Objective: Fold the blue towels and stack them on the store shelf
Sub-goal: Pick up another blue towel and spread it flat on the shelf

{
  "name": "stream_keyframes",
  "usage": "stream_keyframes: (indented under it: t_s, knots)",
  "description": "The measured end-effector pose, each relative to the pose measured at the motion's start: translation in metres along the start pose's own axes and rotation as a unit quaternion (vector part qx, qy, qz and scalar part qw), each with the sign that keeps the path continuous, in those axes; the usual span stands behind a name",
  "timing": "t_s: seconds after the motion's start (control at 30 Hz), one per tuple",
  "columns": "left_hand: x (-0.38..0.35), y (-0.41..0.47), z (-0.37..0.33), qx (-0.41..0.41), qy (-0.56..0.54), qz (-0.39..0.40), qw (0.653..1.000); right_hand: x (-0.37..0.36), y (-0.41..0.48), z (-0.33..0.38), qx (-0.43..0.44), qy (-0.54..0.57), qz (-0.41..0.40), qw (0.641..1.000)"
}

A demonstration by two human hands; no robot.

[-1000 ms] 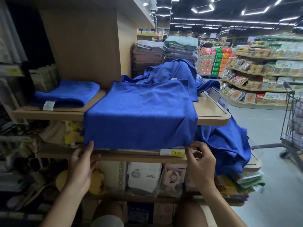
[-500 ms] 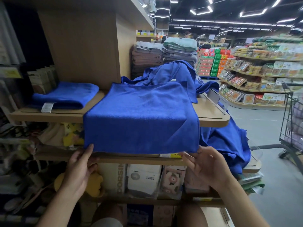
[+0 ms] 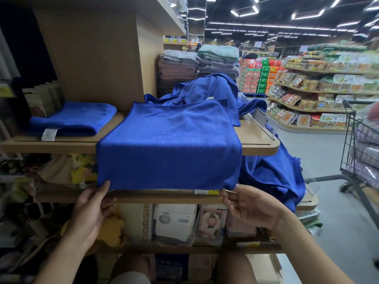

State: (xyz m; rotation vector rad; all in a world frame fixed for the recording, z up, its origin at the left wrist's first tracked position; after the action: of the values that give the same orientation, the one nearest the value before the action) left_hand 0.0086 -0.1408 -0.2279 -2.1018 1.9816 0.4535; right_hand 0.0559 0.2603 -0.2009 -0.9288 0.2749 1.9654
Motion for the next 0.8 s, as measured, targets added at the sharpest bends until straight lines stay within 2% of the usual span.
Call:
stream_keyframes:
  t_s: [0.2, 0.3, 0.4, 0.47, 0.53, 0.57, 0.6, 0.67, 0.7, 0.73, 0.8]
  knots:
    - [-0.003, -0.003, -0.006, 0.0, 0.011, -0.016, 1.0, 0.004, 0.0, 0.0, 0.001, 0.003, -0.062, 0.998]
    - [-0.003, -0.004, -0.009, -0.002, 0.01, -0.037, 0.999, 0.015, -0.004, 0.0, -0.005, 0.044, -0.091, 0.995]
    - [-0.006, -0.006, -0.012, -0.005, 0.03, -0.041, 0.999, 0.019, -0.007, 0.001, 0.029, 0.098, -0.088, 0.991]
    - [-0.008, -0.007, -0.015, -0.011, 0.047, -0.036, 0.998, 0.021, -0.009, 0.006, 0.068, 0.056, -0.116, 0.989]
    - [-0.005, -0.011, -0.021, -0.027, 0.066, -0.055, 0.996, 0.022, -0.015, 0.016, 0.106, -0.06, -0.181, 0.976]
    - [-0.001, -0.015, -0.029, -0.053, 0.119, -0.077, 0.988, 0.018, -0.022, 0.025, 0.134, -0.163, -0.222, 0.952]
    - [0.001, -0.02, -0.043, -0.099, 0.206, -0.097, 0.969, 0.011, -0.034, 0.04, 0.176, -0.289, -0.266, 0.903]
    - [-0.001, -0.032, -0.079, -0.217, 0.357, -0.109, 0.902, -0.022, -0.058, 0.071, 0.296, -0.495, -0.297, 0.761]
    - [-0.006, -0.035, -0.097, -0.266, 0.406, -0.104, 0.868, -0.043, -0.066, 0.081, 0.345, -0.541, -0.275, 0.716]
    - [-0.015, -0.033, -0.118, -0.315, 0.44, -0.092, 0.836, -0.063, -0.07, 0.092, 0.375, -0.563, -0.25, 0.692]
    - [-0.042, -0.023, -0.165, -0.406, 0.474, -0.063, 0.779, -0.093, -0.065, 0.119, 0.388, -0.593, -0.224, 0.669]
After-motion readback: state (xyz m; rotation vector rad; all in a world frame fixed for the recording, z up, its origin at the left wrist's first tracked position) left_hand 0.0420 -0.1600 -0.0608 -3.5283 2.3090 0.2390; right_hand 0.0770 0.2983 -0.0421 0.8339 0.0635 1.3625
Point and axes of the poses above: each hand's wrist, its own y-axis towards the middle knuckle, its own x-axis out of the back of the hand, z = x × y, the point moved 8 cm from there along y, towards the middle knuckle, and after that the axes turned 9 degrees about z, right-handed, at the moved point
